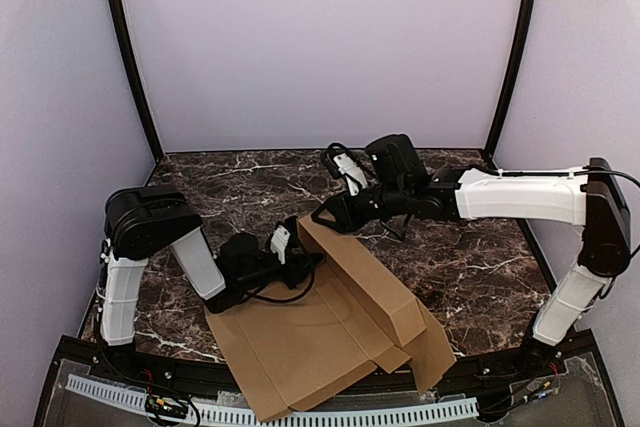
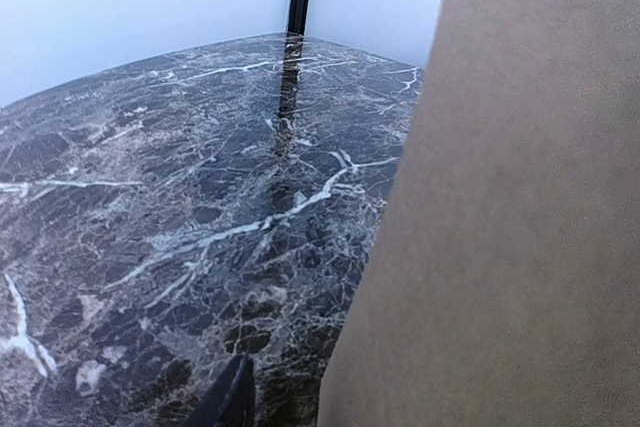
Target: Fold the paper box
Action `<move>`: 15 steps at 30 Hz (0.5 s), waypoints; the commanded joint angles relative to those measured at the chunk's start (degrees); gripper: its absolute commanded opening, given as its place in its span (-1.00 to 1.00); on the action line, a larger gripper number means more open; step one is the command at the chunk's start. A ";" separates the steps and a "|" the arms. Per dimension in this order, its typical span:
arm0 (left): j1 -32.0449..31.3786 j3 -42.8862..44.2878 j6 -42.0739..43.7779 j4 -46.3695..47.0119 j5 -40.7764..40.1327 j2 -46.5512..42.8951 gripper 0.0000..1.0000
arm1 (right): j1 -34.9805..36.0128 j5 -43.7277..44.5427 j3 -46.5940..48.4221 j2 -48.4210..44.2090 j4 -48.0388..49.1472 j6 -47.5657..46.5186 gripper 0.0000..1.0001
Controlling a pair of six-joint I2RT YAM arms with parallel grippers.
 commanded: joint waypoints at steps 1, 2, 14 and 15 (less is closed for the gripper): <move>0.22 1.40 -1.30 0.35 2.90 1.52 -0.34 | 0.61 -0.17 -3.16 0.87 -8.59 0.03 -0.19; 0.22 1.68 -1.37 0.35 3.06 1.62 -0.46 | 0.63 -0.13 -3.25 0.79 -8.59 0.06 -0.19; 0.40 1.52 -1.93 0.90 3.45 1.72 -0.99 | 0.61 -0.09 -3.27 0.60 -8.56 -0.07 -0.19; 0.44 1.51 -1.90 0.94 3.38 1.72 -0.99 | 0.61 -0.05 -3.19 0.56 -8.59 -0.09 -0.19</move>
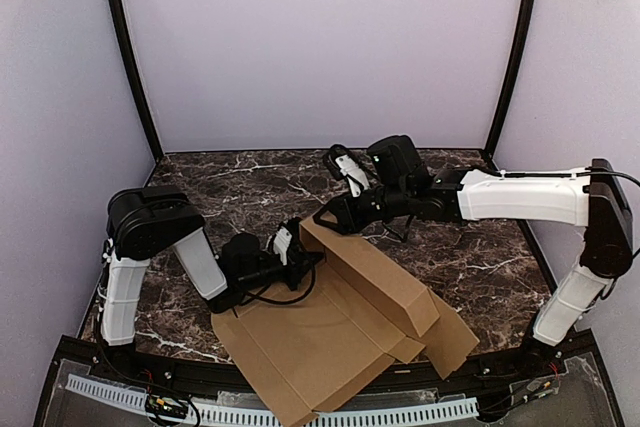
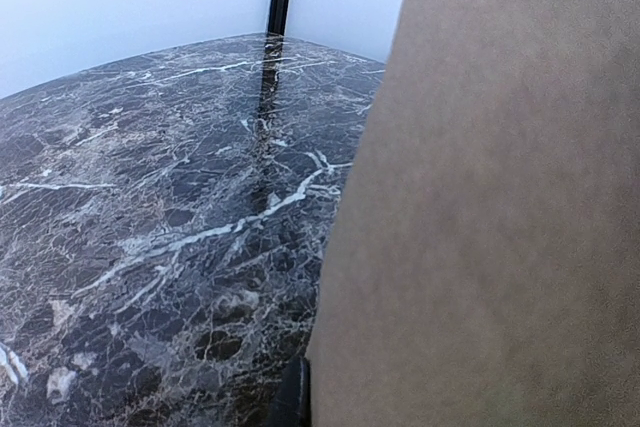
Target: Fold the paper box
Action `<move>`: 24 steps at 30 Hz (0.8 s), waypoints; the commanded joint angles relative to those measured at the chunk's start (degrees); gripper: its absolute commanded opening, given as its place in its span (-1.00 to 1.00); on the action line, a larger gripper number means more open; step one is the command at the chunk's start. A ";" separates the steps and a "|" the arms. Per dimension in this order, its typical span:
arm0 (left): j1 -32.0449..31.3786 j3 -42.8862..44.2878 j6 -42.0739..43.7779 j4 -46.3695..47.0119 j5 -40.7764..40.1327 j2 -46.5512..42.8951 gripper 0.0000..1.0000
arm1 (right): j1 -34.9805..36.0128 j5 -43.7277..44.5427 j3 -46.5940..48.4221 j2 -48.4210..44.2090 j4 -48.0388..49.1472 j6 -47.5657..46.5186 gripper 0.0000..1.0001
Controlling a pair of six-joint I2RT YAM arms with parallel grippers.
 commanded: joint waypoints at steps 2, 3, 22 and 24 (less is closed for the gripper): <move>0.38 0.35 -0.62 0.58 0.50 0.48 -0.99 | 0.59 -0.01 -2.29 1.37 -8.28 -0.57 -0.19; 0.38 0.35 -0.62 0.55 0.55 0.48 -0.99 | 0.63 0.08 -2.29 1.37 -8.38 -0.59 -0.19; 0.90 -2.09 1.19 -0.62 -2.01 -6.96 -0.03 | 0.61 0.17 -2.17 0.97 -8.72 -1.05 -0.19; 0.92 -2.41 1.40 -0.64 -2.31 -7.86 -0.02 | 0.61 0.10 -2.21 0.93 -8.73 -1.07 -0.19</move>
